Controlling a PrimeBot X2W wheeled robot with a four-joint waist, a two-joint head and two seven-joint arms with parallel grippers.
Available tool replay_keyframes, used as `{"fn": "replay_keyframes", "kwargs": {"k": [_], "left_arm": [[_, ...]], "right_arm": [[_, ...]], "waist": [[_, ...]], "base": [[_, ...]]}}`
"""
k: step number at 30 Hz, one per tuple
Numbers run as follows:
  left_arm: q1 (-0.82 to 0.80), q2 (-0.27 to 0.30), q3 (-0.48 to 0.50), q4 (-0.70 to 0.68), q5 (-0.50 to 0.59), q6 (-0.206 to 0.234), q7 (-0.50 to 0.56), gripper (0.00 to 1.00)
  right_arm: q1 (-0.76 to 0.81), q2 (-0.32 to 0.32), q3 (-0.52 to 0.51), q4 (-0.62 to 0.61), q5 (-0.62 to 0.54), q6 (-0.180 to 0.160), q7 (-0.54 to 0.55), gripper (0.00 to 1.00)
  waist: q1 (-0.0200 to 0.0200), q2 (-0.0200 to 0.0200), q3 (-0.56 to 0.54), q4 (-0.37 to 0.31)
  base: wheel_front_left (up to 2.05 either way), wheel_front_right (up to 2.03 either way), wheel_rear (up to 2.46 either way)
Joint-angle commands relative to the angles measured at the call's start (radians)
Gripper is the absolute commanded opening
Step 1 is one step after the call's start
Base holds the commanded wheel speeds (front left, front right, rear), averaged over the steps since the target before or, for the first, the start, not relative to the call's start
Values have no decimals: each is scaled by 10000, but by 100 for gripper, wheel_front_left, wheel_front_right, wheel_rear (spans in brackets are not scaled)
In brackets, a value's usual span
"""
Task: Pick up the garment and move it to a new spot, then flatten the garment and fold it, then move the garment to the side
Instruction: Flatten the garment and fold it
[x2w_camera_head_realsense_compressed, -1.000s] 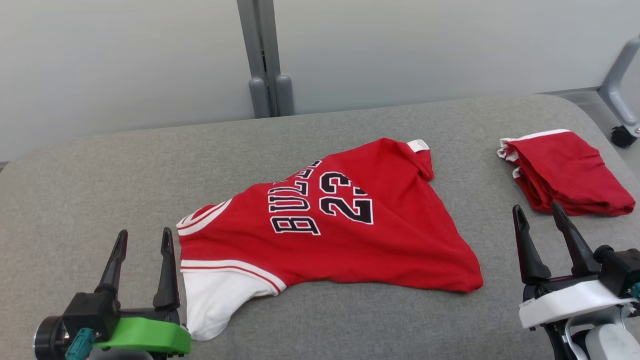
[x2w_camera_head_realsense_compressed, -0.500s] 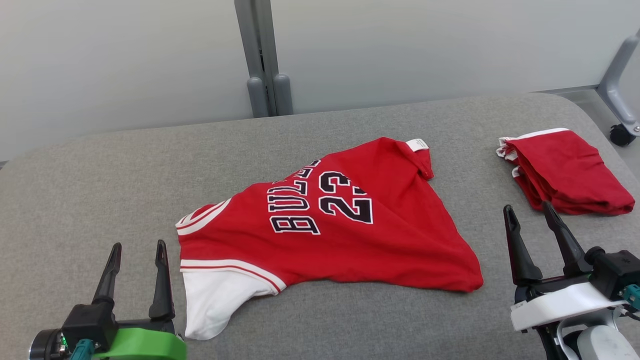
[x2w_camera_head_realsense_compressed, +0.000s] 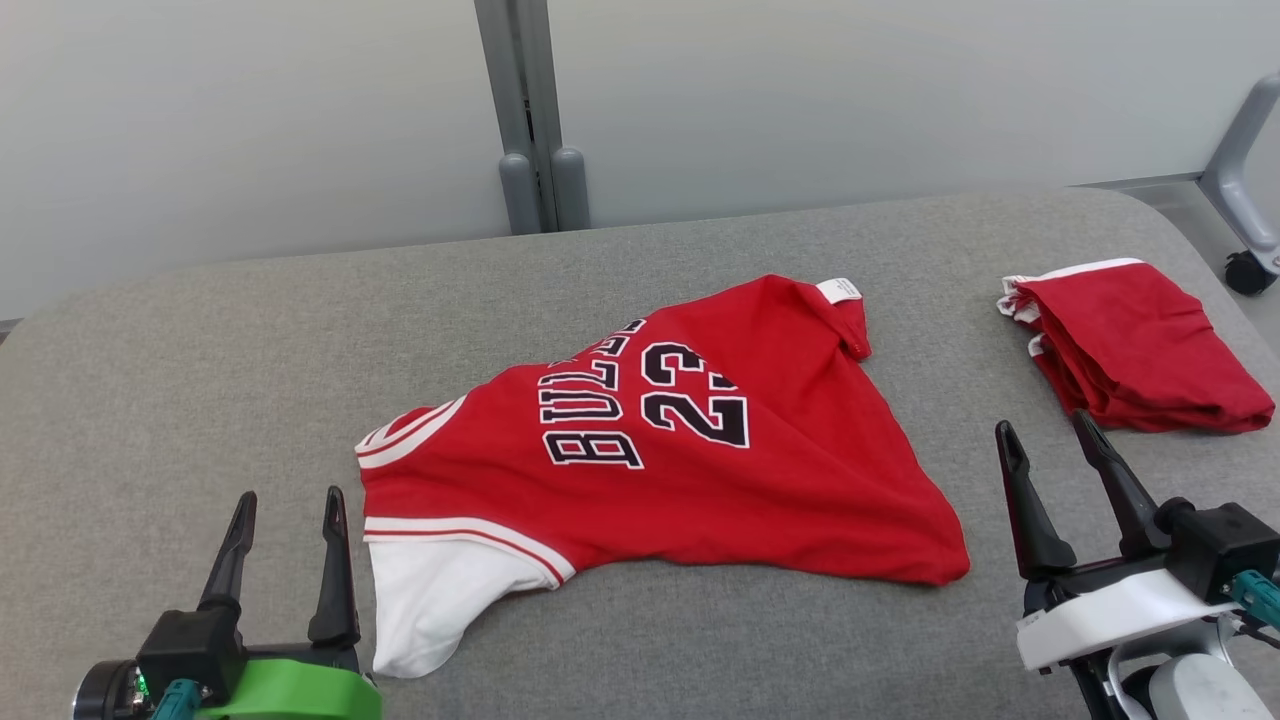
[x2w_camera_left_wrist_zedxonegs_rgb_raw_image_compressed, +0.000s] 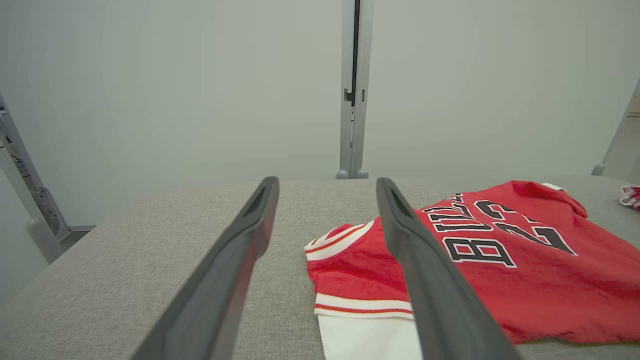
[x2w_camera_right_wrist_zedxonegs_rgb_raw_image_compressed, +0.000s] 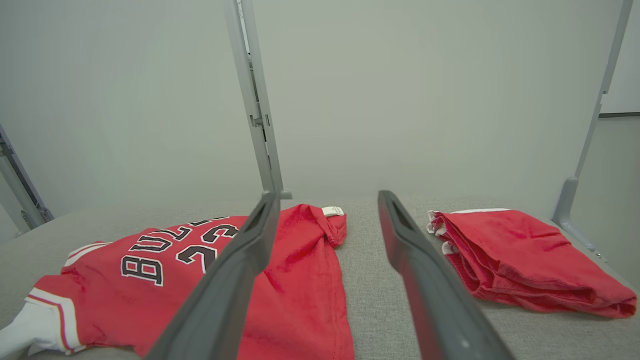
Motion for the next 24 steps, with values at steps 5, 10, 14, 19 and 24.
{"fn": "replay_keyframes", "kwargs": {"k": [5, 10, 14, 19, 24], "left_arm": [[103, -61, -131, 582, -218, -286, 438, 100], [284, 122, -406, 900, -1066, -591, 3011, 100], [396, 281, -527, 544, -1486, -650, 4713, 100], [439, 537, -791, 133, -1667, -700, 5973, 100], [-87, 713, -1061, 207, -1953, -778, 6874, 100]], "right_arm": [[24, -364, -49, 494, 55, 0, 127, 100], [10, -724, 203, 1192, 923, -1, 1628, 100], [-130, -923, 538, 1893, 1816, 0, 3249, 100], [-610, -893, 926, 2566, 2927, 0, 4463, 100], [-1321, -780, 1188, 3241, 3462, 2, 5061, 100]], "waist": [[0, 0, 3, -13], [0, 0, 77, 18], [0, 0, 213, 82], [0, 0, 522, 200], [0, 0, 997, 347]], "base": [[0, 0, 0], [0, 0, 0], [0, 0, 0], [0, 0, 0], [0, 0, 0]]}}
